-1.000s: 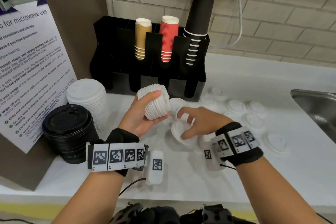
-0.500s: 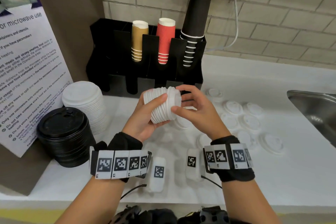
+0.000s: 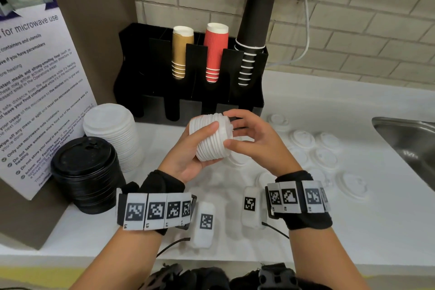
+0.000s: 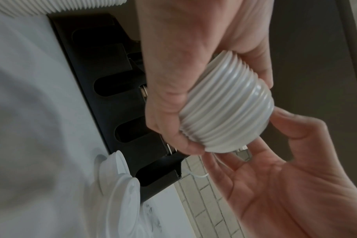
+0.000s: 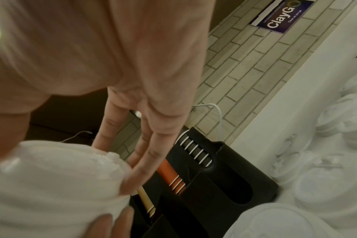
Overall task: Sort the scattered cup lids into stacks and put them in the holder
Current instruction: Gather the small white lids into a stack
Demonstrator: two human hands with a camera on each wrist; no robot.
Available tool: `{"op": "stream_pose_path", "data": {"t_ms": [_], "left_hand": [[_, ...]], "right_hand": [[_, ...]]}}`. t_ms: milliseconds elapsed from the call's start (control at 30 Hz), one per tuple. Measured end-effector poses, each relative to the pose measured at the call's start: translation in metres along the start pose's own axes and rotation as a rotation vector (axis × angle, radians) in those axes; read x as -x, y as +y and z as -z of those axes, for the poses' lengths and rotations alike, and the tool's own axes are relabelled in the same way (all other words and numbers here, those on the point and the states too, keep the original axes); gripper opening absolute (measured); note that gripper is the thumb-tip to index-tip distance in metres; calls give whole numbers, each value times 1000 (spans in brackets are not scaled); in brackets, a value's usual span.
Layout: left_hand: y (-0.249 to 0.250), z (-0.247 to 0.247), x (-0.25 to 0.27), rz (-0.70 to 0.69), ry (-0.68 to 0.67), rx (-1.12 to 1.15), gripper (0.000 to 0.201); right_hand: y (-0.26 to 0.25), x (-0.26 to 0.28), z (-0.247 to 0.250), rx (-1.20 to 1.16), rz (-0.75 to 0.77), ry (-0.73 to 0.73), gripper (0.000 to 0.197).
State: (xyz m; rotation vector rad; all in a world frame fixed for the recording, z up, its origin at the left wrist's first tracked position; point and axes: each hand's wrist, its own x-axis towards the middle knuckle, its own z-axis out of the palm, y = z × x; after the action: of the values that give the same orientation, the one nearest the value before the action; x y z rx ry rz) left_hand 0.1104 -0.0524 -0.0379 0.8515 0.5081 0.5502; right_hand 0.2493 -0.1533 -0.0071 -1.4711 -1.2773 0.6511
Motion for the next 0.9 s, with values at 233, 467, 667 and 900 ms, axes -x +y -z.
{"op": "stream_pose_path", "data": {"t_ms": [233,467,667,900], "left_hand": [[-1,3,1,19,-56,13,81],[0,4,0,8,-20,14,76],[3,10,-2,-55,56,96,78],[6,17,-4,-84,80,134,61]], "right_hand": [[1,0,0,8,10,-8,52],[-1,-9,3,81,-49,-115,55],[13,-38,32,299,-241,9,32],[49,-52,16,936,-529,-384,70]]}}
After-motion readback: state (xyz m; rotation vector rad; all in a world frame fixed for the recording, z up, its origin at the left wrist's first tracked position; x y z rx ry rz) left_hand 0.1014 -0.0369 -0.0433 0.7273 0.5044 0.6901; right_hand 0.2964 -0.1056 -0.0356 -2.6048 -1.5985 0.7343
